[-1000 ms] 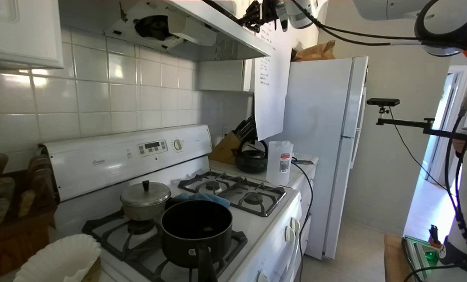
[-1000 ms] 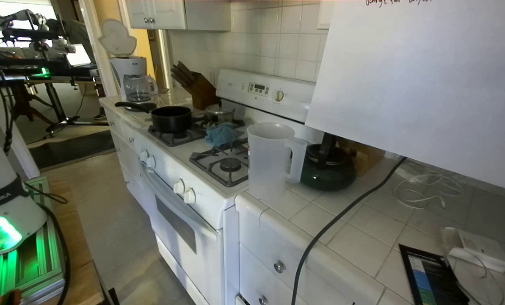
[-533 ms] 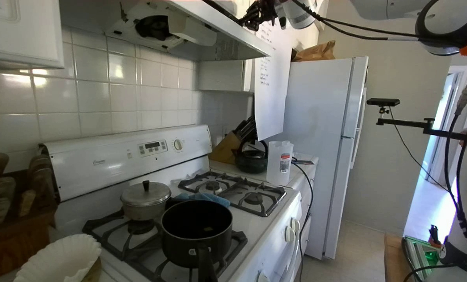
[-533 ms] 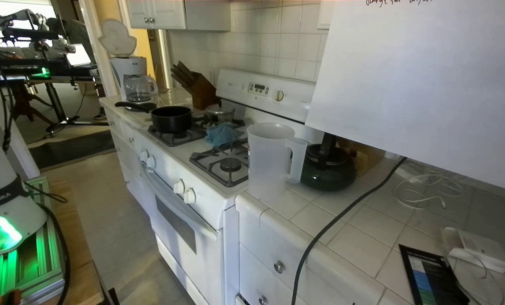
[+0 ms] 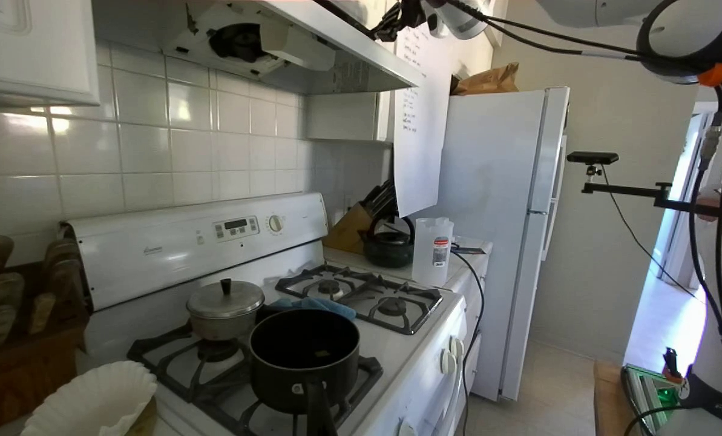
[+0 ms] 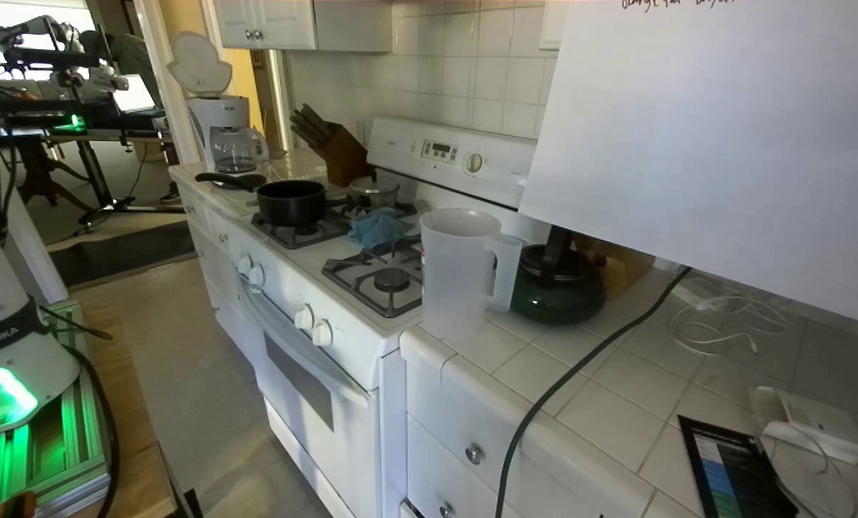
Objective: Flip the switch at the top
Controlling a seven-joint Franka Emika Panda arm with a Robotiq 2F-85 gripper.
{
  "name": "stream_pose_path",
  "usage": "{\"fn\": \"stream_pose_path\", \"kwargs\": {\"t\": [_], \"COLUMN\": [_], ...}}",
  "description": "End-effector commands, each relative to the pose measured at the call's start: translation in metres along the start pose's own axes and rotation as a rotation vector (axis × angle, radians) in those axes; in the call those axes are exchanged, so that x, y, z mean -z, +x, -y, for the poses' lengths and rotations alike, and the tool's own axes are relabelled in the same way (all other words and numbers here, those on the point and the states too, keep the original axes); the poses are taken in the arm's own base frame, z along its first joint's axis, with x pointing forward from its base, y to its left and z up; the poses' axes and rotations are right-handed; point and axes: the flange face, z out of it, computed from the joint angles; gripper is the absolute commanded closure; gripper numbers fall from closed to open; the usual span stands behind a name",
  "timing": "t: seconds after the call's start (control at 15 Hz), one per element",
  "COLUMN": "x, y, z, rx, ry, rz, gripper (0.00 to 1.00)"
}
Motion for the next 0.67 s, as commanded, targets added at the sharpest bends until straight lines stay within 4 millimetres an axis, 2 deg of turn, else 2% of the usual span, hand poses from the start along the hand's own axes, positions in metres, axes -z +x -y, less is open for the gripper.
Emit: {"fn": "stream_pose_path", "kwargs": {"t": [0.0,0.4,0.6], "x": [0.006,0.016,0.026], "y": [0.015,0.019,0.036], "z": [0.030,0.053,0.072], "rx": [-0.145,-0.383,-0.491], "ry": [0.020,-0.072,-0.055], "rz": [-0.103,-0.150,-0.217], "gripper": [0.97,0.97,0.97]}}
